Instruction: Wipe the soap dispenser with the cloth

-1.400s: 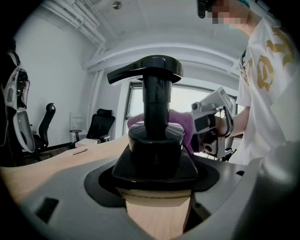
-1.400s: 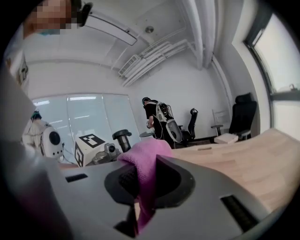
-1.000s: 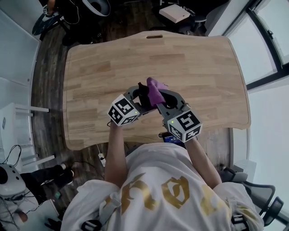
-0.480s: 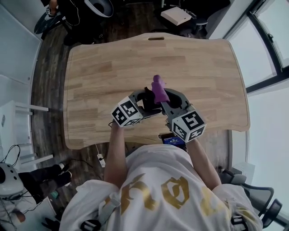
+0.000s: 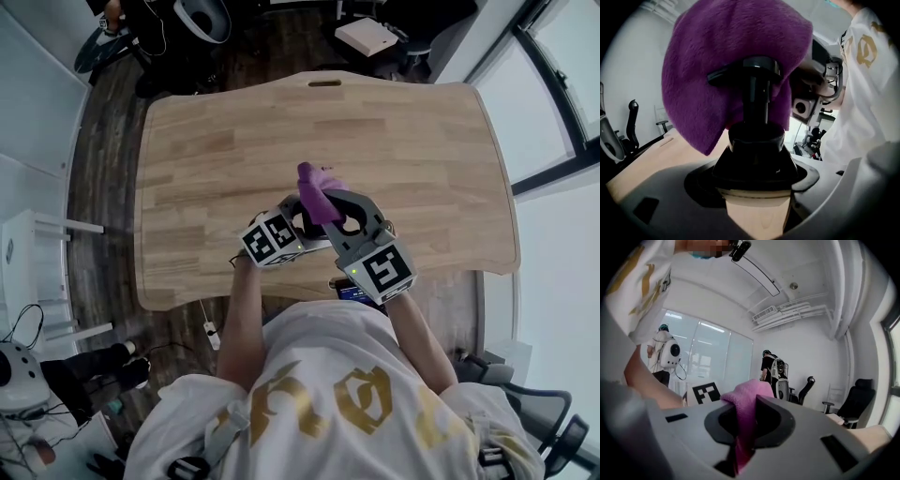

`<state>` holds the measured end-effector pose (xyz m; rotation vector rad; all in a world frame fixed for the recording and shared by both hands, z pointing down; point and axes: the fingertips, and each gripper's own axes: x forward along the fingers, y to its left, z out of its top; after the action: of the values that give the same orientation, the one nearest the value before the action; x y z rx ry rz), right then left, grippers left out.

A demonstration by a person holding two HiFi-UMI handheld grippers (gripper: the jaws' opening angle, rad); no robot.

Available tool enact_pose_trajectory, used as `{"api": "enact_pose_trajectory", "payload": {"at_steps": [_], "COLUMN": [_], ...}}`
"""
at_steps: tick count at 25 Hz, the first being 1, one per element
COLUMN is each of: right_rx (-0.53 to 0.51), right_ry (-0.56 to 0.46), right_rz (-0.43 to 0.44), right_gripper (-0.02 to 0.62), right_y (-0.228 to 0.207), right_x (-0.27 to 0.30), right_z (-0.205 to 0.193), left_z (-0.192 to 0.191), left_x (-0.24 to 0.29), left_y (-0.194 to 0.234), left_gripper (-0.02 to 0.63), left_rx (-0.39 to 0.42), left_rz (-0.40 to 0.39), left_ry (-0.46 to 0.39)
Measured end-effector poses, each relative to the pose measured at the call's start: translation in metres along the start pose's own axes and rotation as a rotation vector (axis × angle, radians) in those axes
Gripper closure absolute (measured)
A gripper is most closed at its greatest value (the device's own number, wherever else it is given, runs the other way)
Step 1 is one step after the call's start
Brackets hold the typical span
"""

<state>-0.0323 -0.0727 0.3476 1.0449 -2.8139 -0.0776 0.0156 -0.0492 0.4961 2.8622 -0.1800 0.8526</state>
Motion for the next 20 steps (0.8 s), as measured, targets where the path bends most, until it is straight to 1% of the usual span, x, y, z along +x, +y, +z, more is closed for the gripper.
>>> {"api": "enact_pose_trajectory", "payload": {"at_steps": [3, 5, 6, 8, 10, 14, 16, 18, 20], "right_rx": [0.039, 0.07, 0.099, 0.197, 0.28, 0.33, 0.382, 0.411, 0.416], "right_ry": [0.026, 0.023, 0.018, -0.005, -0.021, 0.032, 0.026, 0.021, 0.026], "right_rz": [-0.046, -0.051, -0.05, -0.058, -0.087, -0.198, -0.247, -0.276, -0.29], "right_gripper": [0.561, 0.561, 0.561, 0.561, 0.561, 0.561, 0.561, 0.561, 0.561], "right_y": [-0.014, -0.023, -0.027, -0.038, -0.05, -0.076, -0.088, -0.097, -0.103], "right_x": [0.003, 0.004, 0.004, 0.002, -0.001, -0.01, -0.018, -0.024, -0.027], "right_z": [-0.007, -0.009, -0.01, -0.013, -0.018, -0.039, -0.046, -0.051, -0.056], "left_z": [0.008, 0.012, 0.013, 0.015, 0.017, 0.024, 0.028, 0.033, 0.038], "left_x": [0.003, 0.004, 0.004, 0.005, 0.004, -0.004, -0.011, -0.02, -0.029], "left_y": [-0.01, -0.014, -0.015, -0.016, -0.016, -0.011, -0.007, 0.0, 0.008], "left_gripper": [0.25, 0.249, 0.25, 0.25, 0.25, 0.249, 0.249, 0.249, 0.249], "left_rx": [0.015, 0.025, 0.03, 0.039, 0.037, -0.009, -0.026, -0.044, -0.067], "left_rz": [-0.04, -0.057, -0.061, -0.065, -0.069, -0.064, -0.05, -0.029, -0.008], "left_ry": [-0.019, -0.03, -0.032, -0.031, -0.041, -0.119, -0.159, -0.205, -0.253]}}
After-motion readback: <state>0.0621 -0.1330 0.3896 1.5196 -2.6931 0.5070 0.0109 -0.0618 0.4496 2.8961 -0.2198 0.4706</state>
